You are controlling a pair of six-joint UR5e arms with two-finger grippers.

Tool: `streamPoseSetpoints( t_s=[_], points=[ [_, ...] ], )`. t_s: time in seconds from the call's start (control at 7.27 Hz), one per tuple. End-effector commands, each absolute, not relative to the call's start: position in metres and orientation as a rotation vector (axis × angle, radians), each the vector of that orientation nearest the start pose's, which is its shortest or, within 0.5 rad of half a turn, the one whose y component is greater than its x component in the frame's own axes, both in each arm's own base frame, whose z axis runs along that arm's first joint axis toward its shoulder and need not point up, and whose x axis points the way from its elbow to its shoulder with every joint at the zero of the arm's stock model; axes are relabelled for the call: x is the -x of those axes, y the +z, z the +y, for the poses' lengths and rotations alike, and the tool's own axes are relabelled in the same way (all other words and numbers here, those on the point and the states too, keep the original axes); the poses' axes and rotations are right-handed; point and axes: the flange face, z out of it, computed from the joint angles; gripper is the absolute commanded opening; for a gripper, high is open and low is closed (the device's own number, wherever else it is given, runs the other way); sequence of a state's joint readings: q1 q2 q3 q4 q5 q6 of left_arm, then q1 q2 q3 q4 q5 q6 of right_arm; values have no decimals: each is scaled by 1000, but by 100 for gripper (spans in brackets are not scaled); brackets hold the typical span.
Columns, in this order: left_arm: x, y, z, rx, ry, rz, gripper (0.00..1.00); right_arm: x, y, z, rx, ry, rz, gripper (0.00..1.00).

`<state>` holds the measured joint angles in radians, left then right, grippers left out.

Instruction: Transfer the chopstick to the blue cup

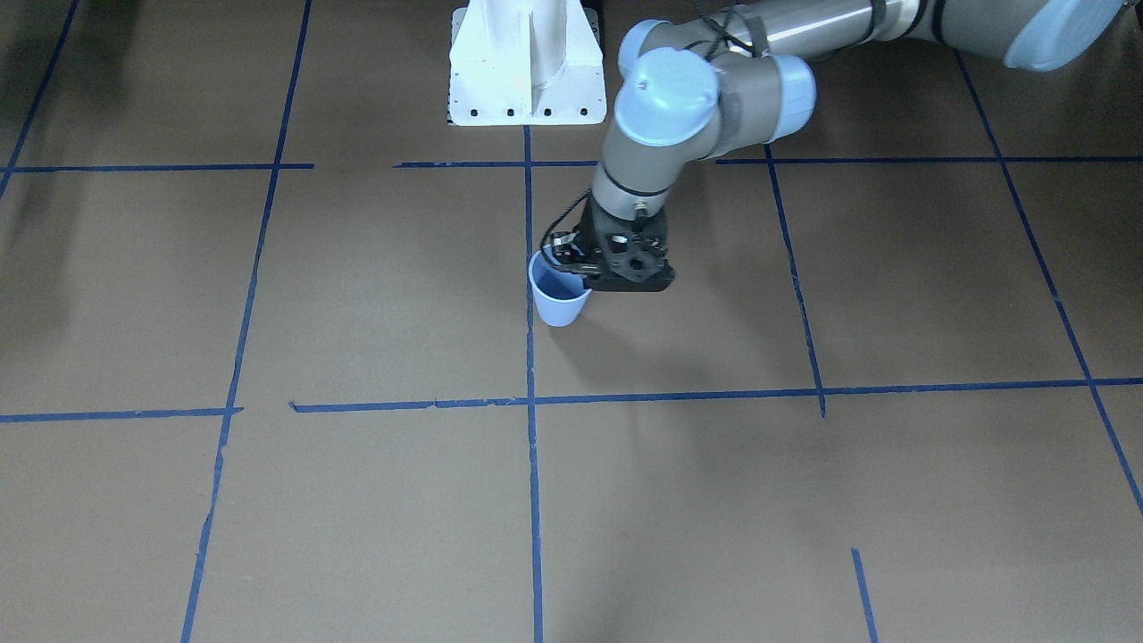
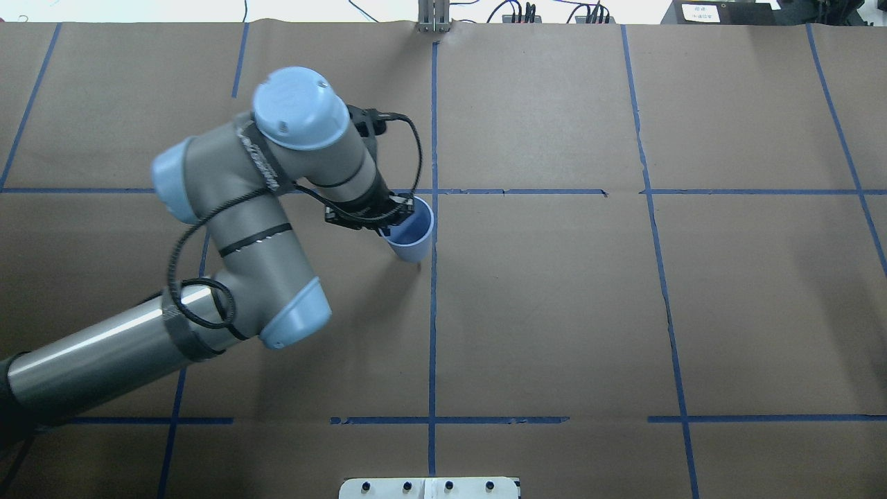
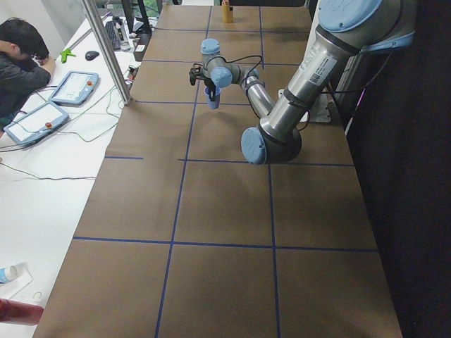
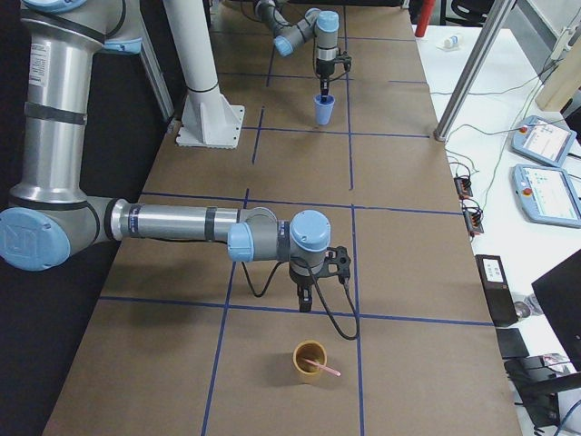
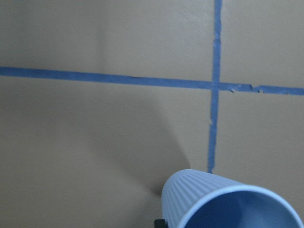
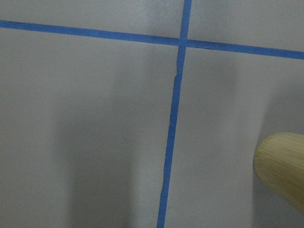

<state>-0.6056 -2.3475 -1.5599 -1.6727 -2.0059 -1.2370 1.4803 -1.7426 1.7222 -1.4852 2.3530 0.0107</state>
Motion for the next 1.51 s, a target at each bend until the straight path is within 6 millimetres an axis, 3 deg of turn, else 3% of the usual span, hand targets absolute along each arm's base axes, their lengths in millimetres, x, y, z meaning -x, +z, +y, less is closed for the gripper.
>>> streamPoseSetpoints(
  t_s=[0.0, 0.14, 0.28, 0.41, 0.55, 0.83, 0.96, 1.1, 1.24, 1.38],
  points=[
    [-563, 174, -469, -32, -51, 924, 1, -25, 655, -427, -19, -100, -784, 100],
    [-564, 171, -468, -33, -50, 928, 2, -25, 655, -427, -19, -100, -784, 100],
    [-563, 170, -468, -35, -48, 930, 19, -25, 655, -427, -19, -100, -784, 100],
    [-563, 172, -468, -39, -43, 926, 80, -25, 654, -427, -21, -101, -784, 100],
    [-559, 167, -467, -47, -36, 932, 100, -25, 654, -427, -22, -102, -784, 100],
    [-510, 159, -480, -54, 37, 900, 100, -24, 653, -428, -24, -103, -785, 100],
    [-462, 167, -502, -72, 93, 872, 100, -24, 652, -429, -31, -110, -783, 100],
    [-410, 211, -513, -79, 155, 864, 100, -24, 650, -431, -67, -121, -786, 100],
    [-347, 249, -538, -104, 230, 871, 100, -24, 649, -431, -74, -122, -788, 100],
    [-271, 311, -567, -125, 276, 847, 100, -24, 646, -432, -79, -123, -787, 100]
  ],
)
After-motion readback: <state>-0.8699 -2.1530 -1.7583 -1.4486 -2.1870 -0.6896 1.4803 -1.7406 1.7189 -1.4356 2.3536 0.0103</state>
